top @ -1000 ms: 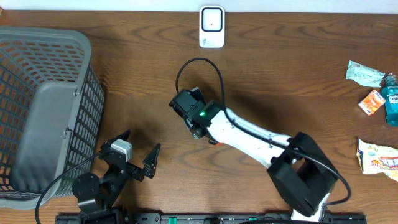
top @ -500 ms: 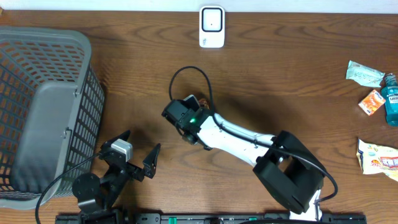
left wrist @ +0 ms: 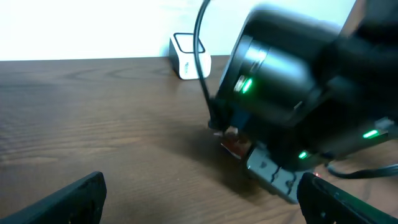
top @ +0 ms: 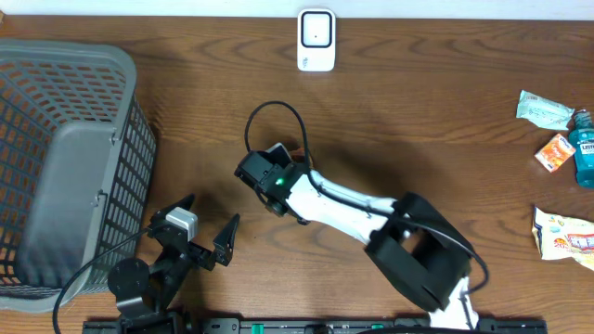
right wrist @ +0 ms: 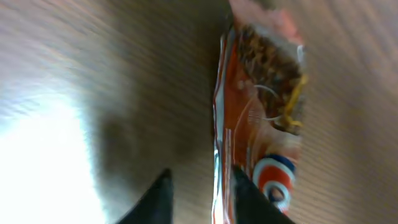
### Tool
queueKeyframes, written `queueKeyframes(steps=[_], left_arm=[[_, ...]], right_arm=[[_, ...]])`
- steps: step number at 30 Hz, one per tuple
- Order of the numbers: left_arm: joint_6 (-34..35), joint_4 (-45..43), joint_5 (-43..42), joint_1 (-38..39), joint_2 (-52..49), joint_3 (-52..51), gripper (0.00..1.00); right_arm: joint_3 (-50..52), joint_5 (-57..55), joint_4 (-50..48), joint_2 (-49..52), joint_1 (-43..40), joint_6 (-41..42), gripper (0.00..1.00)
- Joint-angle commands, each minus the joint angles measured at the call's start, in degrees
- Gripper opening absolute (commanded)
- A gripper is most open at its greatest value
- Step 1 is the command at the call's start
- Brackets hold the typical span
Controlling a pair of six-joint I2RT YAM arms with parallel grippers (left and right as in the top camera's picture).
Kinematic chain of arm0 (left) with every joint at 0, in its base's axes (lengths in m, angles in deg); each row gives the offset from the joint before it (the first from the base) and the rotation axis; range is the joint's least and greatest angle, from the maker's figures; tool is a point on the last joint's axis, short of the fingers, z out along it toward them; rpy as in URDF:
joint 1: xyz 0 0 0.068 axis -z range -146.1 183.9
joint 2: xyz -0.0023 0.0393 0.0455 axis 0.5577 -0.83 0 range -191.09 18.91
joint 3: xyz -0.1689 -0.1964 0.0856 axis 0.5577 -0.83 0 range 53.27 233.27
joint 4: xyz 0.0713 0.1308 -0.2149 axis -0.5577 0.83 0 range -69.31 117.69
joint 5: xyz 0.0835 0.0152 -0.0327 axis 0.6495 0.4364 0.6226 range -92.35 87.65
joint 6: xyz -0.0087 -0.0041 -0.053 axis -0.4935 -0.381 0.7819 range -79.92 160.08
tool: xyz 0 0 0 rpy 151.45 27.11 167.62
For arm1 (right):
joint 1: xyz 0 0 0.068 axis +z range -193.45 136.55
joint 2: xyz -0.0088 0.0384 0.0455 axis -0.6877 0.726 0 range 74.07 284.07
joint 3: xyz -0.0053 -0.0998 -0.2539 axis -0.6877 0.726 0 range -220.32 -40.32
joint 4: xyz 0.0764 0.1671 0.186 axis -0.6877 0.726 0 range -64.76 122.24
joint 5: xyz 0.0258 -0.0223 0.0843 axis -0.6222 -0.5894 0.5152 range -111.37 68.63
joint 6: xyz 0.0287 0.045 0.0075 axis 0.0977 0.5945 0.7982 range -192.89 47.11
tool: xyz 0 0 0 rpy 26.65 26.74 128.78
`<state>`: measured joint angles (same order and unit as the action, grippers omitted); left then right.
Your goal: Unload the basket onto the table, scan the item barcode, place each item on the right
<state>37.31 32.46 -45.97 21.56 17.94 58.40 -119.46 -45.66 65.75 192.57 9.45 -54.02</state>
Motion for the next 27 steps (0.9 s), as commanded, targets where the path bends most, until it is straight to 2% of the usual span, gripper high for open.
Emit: queueKeyframes(steps=[1, 3, 7, 9, 12, 15, 16, 18, 20, 23, 27], left_arm=[[0.3, 1.3, -0.8, -0.1, 0.3, -1.0, 0.98], [0.3, 1.3, -0.8, -0.1, 0.3, -1.0, 0.98], [0.3, 1.3, -0.8, -0.1, 0.3, -1.0, 0.98], [0.3, 1.3, -0.8, -0.1, 0.3, -1.0, 0.98], [0.3, 1.3, -0.8, -0.1, 0.3, -1.0, 0.98], [0.3, 1.3, -0.8, -0.1, 0.3, -1.0, 0.98], [0.3, 1.3, -0.8, -0.1, 0.3, -1.0, 0.98], [0.3, 1.3, -0.8, -0.1, 0.3, -1.0, 0.97], [0.3, 1.3, -0.8, -0.1, 0.3, -1.0, 0.98], [0.3, 1.3, -0.8, -0.1, 0.3, -1.0, 0.98], [0.3, 1.3, -0.8, -0.1, 0.3, -1.0, 0.98]], right_arm=[[-0.7, -1.3, 0.1, 4.5, -2.1, -0.7, 0.20], [-0.7, -1.3, 0.2, 4.5, -2.7, -0.7, 0.28], [-1.4, -1.3, 1.1, 4.2, -2.6, -0.7, 0.52], [-2.6, -2.4, 2.8, 4.0, -2.4, -0.7, 0.55], [-4.3, -3.3, 4.7, 3.8, -2.6, -0.7, 0.53], [-4.5, -2.6, 5.8, 3.8, -3.0, -0.4, 0.40], [-4.5, -2.1, 6.2, 3.8, -3.2, 0.0, 0.40], [-4.4, -1.7, 9.1, 3.8, -3.8, 4.3, 0.34], [-4.5, -1.7, 9.9, 3.8, -3.9, 4.3, 0.33], [-5.3, -1.7, 11.8, 3.3, -3.9, 4.8, 0.26], [-5.7, -1.7, 13.4, 1.5, -4.4, 7.4, 0.25]])
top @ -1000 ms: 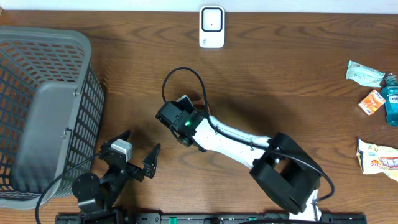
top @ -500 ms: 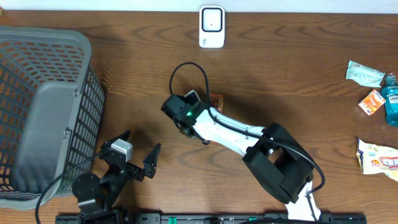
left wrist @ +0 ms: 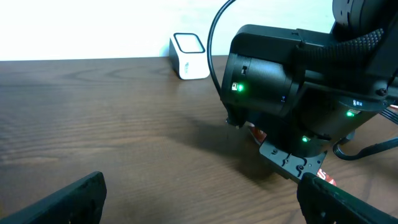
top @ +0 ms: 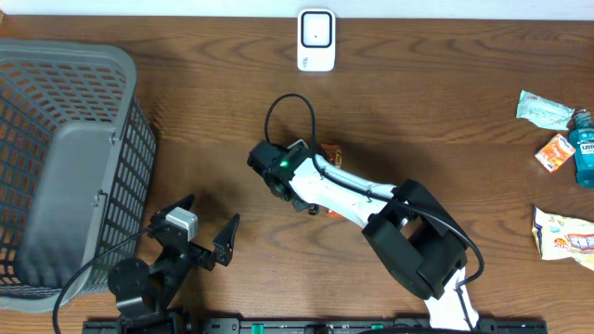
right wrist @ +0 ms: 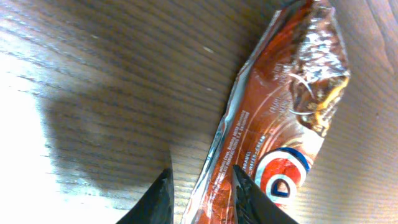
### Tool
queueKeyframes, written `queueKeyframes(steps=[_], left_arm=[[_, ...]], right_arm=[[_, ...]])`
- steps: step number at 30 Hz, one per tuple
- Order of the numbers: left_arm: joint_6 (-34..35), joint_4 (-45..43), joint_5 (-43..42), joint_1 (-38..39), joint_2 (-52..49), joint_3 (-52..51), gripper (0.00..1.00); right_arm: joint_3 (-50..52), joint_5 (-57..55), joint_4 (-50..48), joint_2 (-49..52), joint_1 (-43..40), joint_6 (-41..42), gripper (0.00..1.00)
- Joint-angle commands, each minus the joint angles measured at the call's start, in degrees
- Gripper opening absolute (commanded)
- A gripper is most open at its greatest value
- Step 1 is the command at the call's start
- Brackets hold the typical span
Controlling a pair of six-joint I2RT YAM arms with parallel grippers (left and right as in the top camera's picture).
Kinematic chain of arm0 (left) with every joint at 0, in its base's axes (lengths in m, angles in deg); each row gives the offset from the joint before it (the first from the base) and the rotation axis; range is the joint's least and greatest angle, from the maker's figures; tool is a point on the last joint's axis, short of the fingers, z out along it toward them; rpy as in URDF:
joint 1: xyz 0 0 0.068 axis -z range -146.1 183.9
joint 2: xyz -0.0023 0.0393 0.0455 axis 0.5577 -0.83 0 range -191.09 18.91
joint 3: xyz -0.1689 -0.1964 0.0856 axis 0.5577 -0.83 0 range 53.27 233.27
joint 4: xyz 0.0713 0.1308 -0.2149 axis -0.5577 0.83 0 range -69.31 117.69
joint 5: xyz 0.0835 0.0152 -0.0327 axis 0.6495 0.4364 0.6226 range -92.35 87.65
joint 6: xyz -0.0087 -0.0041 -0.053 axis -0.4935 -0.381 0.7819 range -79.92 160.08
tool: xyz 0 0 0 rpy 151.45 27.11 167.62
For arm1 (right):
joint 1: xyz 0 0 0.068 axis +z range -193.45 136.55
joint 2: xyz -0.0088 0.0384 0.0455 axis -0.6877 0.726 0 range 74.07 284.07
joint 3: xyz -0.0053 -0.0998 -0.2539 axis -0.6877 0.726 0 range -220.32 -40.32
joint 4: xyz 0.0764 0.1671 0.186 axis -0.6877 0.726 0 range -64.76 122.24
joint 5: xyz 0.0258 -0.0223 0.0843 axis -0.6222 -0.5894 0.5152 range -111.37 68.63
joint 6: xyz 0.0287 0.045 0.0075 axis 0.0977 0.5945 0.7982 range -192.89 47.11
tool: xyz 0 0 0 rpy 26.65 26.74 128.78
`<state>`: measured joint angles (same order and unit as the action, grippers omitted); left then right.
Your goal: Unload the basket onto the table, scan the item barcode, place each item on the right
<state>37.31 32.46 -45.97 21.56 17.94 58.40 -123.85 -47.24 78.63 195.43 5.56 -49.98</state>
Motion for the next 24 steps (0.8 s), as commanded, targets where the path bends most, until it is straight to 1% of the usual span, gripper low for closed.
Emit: queueKeyframes(steps=[1, 3, 6, 8, 10, 13, 16, 19, 21, 22, 24], left_arm=[[0.3, 1.3, -0.8, -0.1, 0.3, -1.0, 0.98], [0.3, 1.3, -0.8, -0.1, 0.3, -1.0, 0.98], [0.3, 1.3, -0.8, -0.1, 0.3, -1.0, 0.98], [0.3, 1.3, -0.8, -0.1, 0.3, -1.0, 0.98], [0.3, 1.3, -0.8, -0.1, 0.3, -1.0, 0.98], [0.3, 1.3, -0.8, -0.1, 0.3, -1.0, 0.98], [0.3, 1.3, -0.8, -0.1, 0.3, -1.0, 0.98], [0.3, 1.3, -0.8, -0.1, 0.3, -1.0, 0.98], [0.3, 1.3, -0.8, -0.1, 0.3, -1.0, 0.98], [0.3, 1.3, -0.8, -0.1, 0.3, -1.0, 0.98], [0.3, 1.3, -0.8, -0.1, 0.3, -1.0, 0.98]], right_arm=[[-1.3, -0.2, 0.9, -2.0, -0.7, 3.6, 0.25], [-1.4, -0.3, 1.6, -3.5, -1.2, 4.3, 0.26], [-1.4, -0.9, 1.9, -5.3, -2.1, 4.5, 0.37], [-1.3, -0.9, 2.0, -5.5, -3.0, 4.5, 0.38], [-1.0, 0.1, 2.2, -5.2, -4.6, 4.5, 0.36], [-0.2, 5.5, 1.9, -4.4, -7.5, 4.5, 0.30], [0.0, 9.1, 1.9, -4.0, -9.2, 4.0, 0.26], [-0.6, 7.3, 1.9, -5.4, -9.2, 3.8, 0.28], [-1.1, 7.3, 1.9, -7.3, -8.9, 3.5, 0.27], [-1.2, 7.4, 1.5, -8.5, -8.8, 3.1, 0.25], [-1.2, 7.3, 0.8, -10.2, -8.6, 3.1, 0.16]])
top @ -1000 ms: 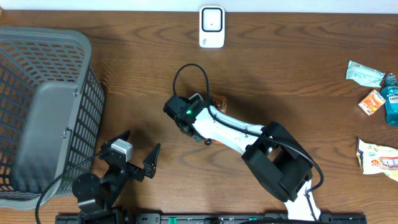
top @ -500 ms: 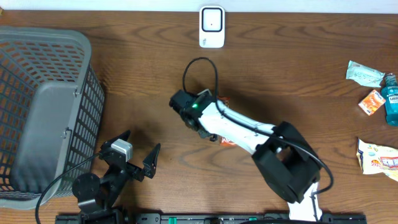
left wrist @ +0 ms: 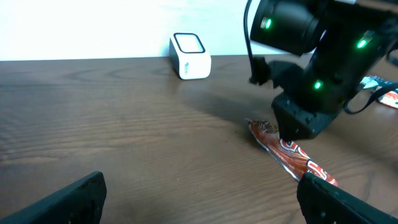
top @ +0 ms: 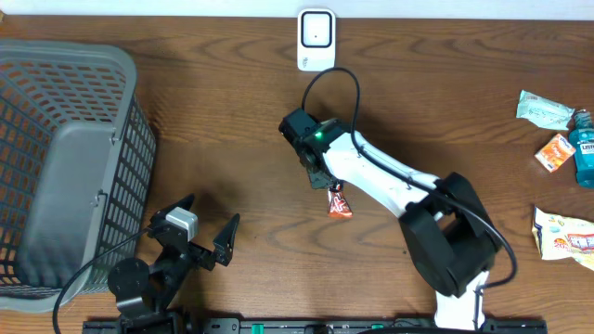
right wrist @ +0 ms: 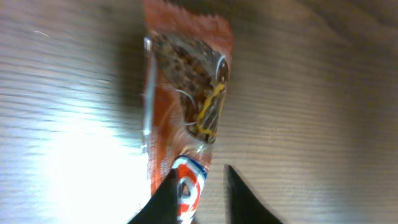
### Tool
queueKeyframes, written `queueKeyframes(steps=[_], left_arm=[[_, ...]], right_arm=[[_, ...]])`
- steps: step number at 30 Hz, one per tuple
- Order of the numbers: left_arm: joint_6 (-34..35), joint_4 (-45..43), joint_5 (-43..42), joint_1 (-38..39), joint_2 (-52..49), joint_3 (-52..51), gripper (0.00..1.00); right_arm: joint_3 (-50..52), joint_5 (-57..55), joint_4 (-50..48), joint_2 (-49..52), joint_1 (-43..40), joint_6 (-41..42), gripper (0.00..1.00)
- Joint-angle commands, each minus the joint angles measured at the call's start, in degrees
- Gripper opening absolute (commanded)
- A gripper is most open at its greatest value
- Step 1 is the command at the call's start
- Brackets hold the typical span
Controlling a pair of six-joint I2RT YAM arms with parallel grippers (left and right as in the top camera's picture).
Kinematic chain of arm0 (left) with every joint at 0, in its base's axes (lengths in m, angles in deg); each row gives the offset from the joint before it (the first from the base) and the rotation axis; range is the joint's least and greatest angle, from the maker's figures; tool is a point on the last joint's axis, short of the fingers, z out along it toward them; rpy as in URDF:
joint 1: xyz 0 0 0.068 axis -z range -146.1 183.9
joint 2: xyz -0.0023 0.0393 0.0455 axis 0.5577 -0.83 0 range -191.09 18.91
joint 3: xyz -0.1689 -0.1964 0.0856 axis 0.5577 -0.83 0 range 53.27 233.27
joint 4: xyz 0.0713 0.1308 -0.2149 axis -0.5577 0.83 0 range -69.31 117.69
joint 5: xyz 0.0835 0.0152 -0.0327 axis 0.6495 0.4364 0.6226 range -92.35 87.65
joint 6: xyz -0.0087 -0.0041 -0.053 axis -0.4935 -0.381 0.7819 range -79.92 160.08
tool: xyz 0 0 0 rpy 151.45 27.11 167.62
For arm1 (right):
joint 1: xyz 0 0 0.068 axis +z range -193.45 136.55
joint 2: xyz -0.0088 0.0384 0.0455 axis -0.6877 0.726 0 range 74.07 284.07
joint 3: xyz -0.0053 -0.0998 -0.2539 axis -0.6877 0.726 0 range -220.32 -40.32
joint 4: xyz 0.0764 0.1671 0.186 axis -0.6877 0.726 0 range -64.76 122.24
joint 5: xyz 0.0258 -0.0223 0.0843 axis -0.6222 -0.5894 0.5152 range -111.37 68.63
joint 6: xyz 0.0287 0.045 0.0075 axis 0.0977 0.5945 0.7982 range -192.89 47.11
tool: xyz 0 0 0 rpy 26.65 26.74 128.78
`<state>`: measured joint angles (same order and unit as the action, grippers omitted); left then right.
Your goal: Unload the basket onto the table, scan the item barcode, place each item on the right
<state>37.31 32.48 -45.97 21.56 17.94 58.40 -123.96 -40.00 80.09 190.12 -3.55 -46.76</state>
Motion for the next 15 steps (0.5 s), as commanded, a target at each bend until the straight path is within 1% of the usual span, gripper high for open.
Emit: queueKeyframes(steps=[1, 3, 7, 10, 15], left_arm=[[0.3, 1.2, -0.8, -0.1, 0.3, -1.0, 0.98], [0.3, 1.2, -0.8, -0.1, 0.3, -1.0, 0.98], [0.3, 1.2, -0.8, -0.1, 0.3, -1.0, 0.98], [0.3, 1.2, -0.8, -0.1, 0.3, -1.0, 0.98], [0.3, 1.2, -0.8, -0.1, 0.3, -1.0, 0.98]], right_arm=[[-1.0, 0.1, -1.0, -6.0, 0.4, 0.0, 0.01], [-1.0, 0.7, -1.0, -6.3, -0.2, 0.5, 0.01], [-1.0, 5.5, -1.3, -6.3, -2.8, 0.8, 0.01], [-1.0, 8.7, -2.1, -6.2, -5.0, -0.9, 0.01], [-0.9, 11.4, -2.4, -4.0, -6.7, -1.3, 0.01]])
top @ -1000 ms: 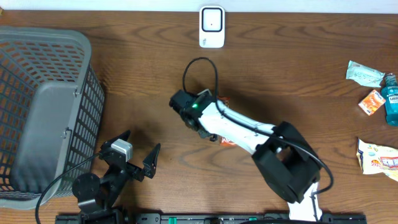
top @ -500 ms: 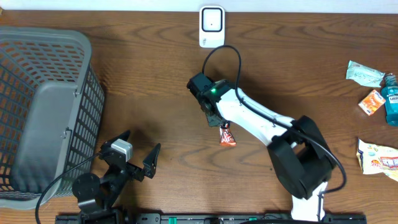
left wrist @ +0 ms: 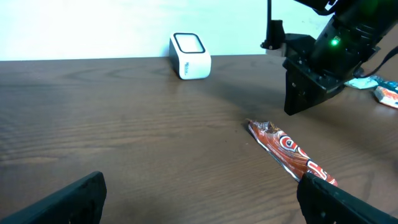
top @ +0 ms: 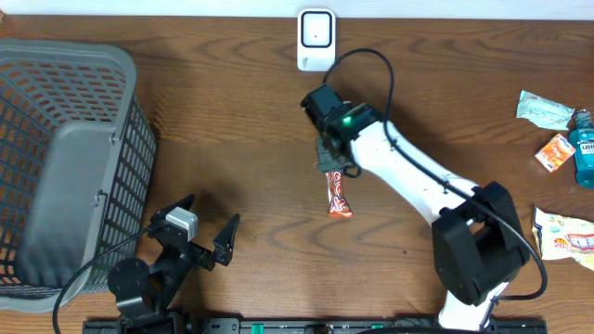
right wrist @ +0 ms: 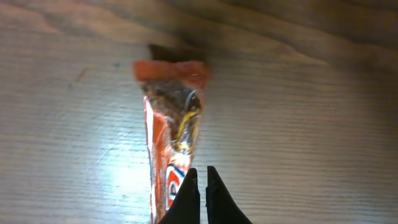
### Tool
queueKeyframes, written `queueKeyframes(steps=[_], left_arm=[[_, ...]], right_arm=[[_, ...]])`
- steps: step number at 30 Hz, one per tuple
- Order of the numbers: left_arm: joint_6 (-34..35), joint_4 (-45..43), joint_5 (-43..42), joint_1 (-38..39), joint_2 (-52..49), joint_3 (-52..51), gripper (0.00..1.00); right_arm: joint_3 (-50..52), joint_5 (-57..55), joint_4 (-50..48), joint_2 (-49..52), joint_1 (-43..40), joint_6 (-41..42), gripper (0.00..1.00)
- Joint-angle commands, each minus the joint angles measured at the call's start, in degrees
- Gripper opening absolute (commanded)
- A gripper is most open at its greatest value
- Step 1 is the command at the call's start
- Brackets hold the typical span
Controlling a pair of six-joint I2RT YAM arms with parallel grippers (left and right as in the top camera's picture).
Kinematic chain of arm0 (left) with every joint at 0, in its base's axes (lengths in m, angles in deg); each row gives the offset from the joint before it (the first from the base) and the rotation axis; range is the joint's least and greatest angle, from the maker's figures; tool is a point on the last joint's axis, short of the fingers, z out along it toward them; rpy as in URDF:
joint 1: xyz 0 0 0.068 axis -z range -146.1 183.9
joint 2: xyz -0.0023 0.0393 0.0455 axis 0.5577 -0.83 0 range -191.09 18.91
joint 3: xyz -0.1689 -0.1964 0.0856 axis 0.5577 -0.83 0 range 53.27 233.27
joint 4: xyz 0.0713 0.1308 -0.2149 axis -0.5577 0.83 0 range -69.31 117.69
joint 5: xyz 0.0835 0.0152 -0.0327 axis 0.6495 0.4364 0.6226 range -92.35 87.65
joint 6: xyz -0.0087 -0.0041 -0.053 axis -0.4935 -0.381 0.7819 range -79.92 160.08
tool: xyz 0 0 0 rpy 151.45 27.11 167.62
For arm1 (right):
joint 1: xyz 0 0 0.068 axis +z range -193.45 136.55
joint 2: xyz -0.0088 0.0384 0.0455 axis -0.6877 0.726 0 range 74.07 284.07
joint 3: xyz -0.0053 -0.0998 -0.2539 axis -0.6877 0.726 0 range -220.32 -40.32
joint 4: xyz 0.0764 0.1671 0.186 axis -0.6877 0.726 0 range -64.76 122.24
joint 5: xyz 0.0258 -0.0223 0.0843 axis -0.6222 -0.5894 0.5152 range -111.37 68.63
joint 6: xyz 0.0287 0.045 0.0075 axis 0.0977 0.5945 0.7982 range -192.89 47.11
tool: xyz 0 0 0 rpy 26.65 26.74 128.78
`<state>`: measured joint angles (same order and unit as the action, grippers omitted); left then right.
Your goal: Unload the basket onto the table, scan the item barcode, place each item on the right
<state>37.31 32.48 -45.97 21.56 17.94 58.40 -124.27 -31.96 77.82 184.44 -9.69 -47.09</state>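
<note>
An orange-red snack bar [top: 338, 195] lies flat on the wooden table at its middle; it also shows as the bar [right wrist: 173, 127] under the right wrist and the bar [left wrist: 287, 153] in the left wrist view. My right gripper [top: 331, 165] hangs above the bar's far end, shut with nothing between its fingers; the right gripper [right wrist: 200, 171] shows only a thin slit. A white barcode scanner [top: 316, 40] stands at the table's far edge, the same scanner [left wrist: 189, 55] in the left wrist view. My left gripper [top: 206, 229] rests open near the front left, empty.
A grey mesh basket [top: 65, 158] fills the left side. At the right edge lie a green-white packet [top: 544, 109], a small orange box [top: 555, 153], a blue bottle [top: 583, 148] and a white pouch [top: 562, 236]. A black cable [top: 364, 60] loops over the right arm.
My right gripper has moved up and toward the scanner and its fingers have come together, empty. The snack bar stays on the table where it was. The left arm has not moved.
The right gripper was left of centre with the bar at its fingertips. Then it stood a little further right, still low over the bar. Then the bar lay at mid-table with the fingers apart above it. Now the gripper is higher, shut and empty.
</note>
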Motion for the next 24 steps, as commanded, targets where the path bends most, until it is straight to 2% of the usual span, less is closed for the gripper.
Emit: queueKeyframes(steps=[1, 6, 13, 17, 20, 24], left_arm=[[0.3, 1.2, -0.8, -0.1, 0.3, -1.0, 0.98], [0.3, 1.2, -0.8, -0.1, 0.3, -1.0, 0.98], [0.3, 1.2, -0.8, -0.1, 0.3, -1.0, 0.98], [0.3, 1.2, -0.8, -0.1, 0.3, -1.0, 0.98], [0.3, 1.2, -0.8, -0.1, 0.3, -1.0, 0.98], [0.3, 1.2, -0.8, -0.1, 0.3, -1.0, 0.98]], right_arm=[[-0.6, 4.7, -0.2, 2.4, -0.7, -1.6, 0.01], [-0.6, 10.1, -0.4, 5.9, -0.4, -4.7, 0.01], [-0.6, 9.2, 3.2, 10.3, 0.1, 0.0, 0.01], [-0.6, 9.2, 3.3, 10.7, 0.1, -0.3, 0.01], [-0.6, 9.1, 2.1, 10.6, 0.2, -4.3, 0.01], [-0.6, 7.5, 2.3, 10.5, -0.5, -2.9, 0.01]])
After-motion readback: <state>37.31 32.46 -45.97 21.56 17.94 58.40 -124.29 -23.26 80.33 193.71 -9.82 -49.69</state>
